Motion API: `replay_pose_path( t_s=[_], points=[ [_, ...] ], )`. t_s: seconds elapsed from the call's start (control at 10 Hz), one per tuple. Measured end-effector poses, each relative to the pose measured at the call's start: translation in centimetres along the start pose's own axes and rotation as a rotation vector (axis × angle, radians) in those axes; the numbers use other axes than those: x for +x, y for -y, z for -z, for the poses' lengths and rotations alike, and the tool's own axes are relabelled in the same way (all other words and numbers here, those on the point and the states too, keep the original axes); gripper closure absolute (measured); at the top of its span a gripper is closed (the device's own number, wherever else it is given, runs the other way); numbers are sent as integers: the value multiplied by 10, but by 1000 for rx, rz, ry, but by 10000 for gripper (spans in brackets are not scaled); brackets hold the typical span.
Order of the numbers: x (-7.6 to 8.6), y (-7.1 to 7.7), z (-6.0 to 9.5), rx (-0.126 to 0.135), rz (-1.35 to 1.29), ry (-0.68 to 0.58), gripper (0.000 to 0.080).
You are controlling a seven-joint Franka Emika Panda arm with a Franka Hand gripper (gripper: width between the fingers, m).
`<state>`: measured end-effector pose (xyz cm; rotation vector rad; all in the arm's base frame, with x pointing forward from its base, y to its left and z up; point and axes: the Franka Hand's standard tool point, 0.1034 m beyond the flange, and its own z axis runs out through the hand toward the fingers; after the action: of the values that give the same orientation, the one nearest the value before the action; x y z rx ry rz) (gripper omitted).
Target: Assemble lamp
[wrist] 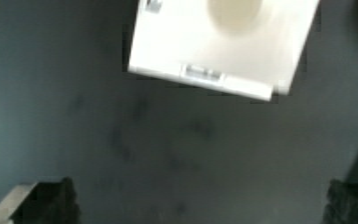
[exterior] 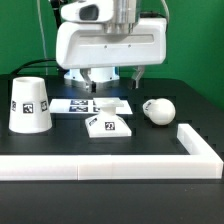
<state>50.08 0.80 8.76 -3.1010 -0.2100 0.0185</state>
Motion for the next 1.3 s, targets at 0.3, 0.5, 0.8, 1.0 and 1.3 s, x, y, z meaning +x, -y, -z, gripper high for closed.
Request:
replay_pose_path(
  t_s=[0.3,0.5,0.8,1.0,1.3],
  points=[
    [-1,2,-1,8,-45,2,100],
    [0,-4,-2,13,-14,-5,100],
    [-20,0,-16,14,3,1,100],
    [-25,1,-23,16,5,11,100],
    [-31,3,-37,17,0,18,100]
  ],
)
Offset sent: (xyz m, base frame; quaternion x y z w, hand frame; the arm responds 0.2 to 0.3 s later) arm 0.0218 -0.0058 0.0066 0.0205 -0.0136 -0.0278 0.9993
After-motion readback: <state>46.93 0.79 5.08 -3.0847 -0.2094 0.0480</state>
